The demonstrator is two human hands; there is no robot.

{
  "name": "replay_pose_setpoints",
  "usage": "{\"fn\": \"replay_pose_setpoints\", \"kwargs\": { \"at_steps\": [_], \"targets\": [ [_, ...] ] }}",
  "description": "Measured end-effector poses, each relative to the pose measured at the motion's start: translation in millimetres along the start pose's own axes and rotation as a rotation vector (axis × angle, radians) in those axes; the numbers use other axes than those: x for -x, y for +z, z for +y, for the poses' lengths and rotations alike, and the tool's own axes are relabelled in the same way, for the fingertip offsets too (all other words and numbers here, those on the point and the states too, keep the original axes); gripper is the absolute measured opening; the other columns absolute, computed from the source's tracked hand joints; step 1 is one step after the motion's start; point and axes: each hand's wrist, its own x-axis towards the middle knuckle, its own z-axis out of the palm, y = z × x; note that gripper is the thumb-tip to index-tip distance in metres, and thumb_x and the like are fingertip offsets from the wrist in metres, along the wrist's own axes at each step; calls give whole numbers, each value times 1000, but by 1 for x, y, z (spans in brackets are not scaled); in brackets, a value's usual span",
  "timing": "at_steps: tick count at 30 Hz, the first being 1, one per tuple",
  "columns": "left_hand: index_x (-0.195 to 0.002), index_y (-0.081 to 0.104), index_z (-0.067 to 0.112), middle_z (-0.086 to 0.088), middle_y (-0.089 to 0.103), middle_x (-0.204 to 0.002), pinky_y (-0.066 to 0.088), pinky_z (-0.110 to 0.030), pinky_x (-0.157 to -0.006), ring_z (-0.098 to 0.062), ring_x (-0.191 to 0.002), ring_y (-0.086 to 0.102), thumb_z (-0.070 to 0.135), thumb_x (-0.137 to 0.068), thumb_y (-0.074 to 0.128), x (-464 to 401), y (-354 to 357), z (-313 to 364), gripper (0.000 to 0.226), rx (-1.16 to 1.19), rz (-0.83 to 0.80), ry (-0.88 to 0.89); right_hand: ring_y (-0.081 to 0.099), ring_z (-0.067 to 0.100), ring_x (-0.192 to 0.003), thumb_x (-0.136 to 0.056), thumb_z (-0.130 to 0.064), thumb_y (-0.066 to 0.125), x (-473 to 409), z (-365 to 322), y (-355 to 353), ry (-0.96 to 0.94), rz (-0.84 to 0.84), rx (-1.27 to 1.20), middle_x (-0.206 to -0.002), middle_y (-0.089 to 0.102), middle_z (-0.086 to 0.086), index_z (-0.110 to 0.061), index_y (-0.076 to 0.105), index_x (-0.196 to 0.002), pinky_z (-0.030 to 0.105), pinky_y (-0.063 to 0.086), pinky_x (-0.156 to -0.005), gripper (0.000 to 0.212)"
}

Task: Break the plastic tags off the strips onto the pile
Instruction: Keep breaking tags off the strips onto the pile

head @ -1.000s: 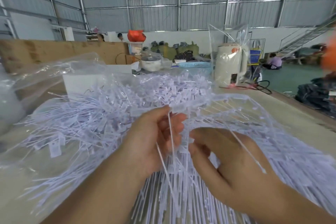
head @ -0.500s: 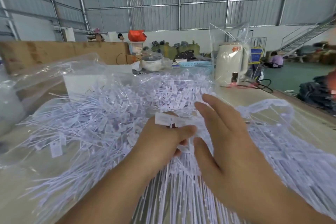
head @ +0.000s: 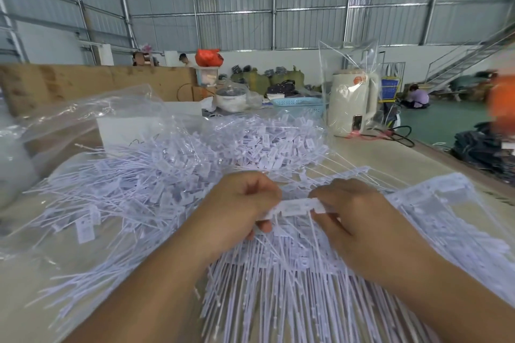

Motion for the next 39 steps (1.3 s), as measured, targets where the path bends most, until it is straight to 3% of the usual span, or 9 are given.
{"fn": "replay_pose_setpoints", "kwargs": {
  "at_steps": [4, 7, 11, 14, 18, 20, 26, 34, 39],
  "targets": [
    [-77, 68, 23, -2, 71, -69, 39, -21, -41, -14, -51, 57, 28, -92, 63, 0, 6, -3, 17, 108, -163, 11, 45, 21, -80, -92, -21, 53, 0, -6, -1, 63, 129, 4, -82, 50, -3, -17, 63, -96, 41, 43, -72, 12],
    [-69, 69, 28, 1, 67, -62, 39, -22, -42, -12, -46, 53, 21, -91, 66, -6, 2, -8, 23, 86, -63, 67, 46, 19, -91, -95, -30, 49, 2, -10, 1, 58, 105, -58, -95, 52, -4, -15, 59, -120, 40, 43, -82, 30],
    [-74, 69, 33, 1, 68, -62, 45, -25, -47, -14, -47, 55, 27, -89, 70, -10, -1, -17, 16, -89, 73, 102, 40, 13, -97, -95, -42, 20, 5, -14, 4, 30, -29, -11, -104, 45, -9, -20, 43, -140, 34, 37, -92, 55],
    [-81, 67, 36, 2, 68, -63, 45, -26, -46, -10, -44, 54, 34, -90, 67, -10, 1, -22, 9, -216, 119, 173, 39, 15, -96, -100, -38, 19, 3, -11, 9, 38, -31, 63, -107, 45, -6, -20, 45, -138, 36, 39, -91, 49],
    [-82, 65, 35, 4, 54, -49, 35, -17, -42, -7, -38, 43, 36, -93, 59, -7, 4, -19, 13, -149, 114, 222, 45, 24, -88, -96, -17, 51, 2, -12, 13, 62, 60, 86, -99, 51, 3, -10, 59, -121, 43, 46, -78, 26],
    [-81, 64, 32, 6, 51, -46, 35, -17, -42, -5, -38, 43, 35, -94, 56, -6, 4, -16, 16, -142, 127, 256, 47, 25, -83, -93, -11, 57, 1, -13, 17, 64, 110, 67, -94, 52, 4, -9, 61, -109, 43, 47, -72, 17],
    [-71, 60, 15, 3, 49, -47, 37, -15, -43, -7, -40, 41, 29, -97, 53, -1, 18, -12, 31, 5, 245, 265, 49, 24, -68, -96, -15, 51, -1, -15, 18, 76, 252, -61, -88, 50, 1, -8, 58, -101, 35, 41, -57, 12],
    [-60, 68, 19, 0, 49, -43, 32, -18, -35, -10, -34, 38, 17, -99, 54, -5, 39, -5, 41, 587, 383, 63, 54, 23, -61, -99, -23, 46, 1, -28, 15, 42, 351, -93, -87, 56, 5, -7, 59, -98, 31, 41, -51, 20],
    [-55, 65, 20, 0, 50, -45, 34, -20, -36, -11, -36, 39, 22, -99, 55, -7, 33, -11, 44, 506, 402, 45, 54, 18, -62, -99, -23, 47, 4, -37, 13, 37, 286, -120, -86, 55, 0, -12, 59, -99, 25, 34, -51, 17]
  ]
}}
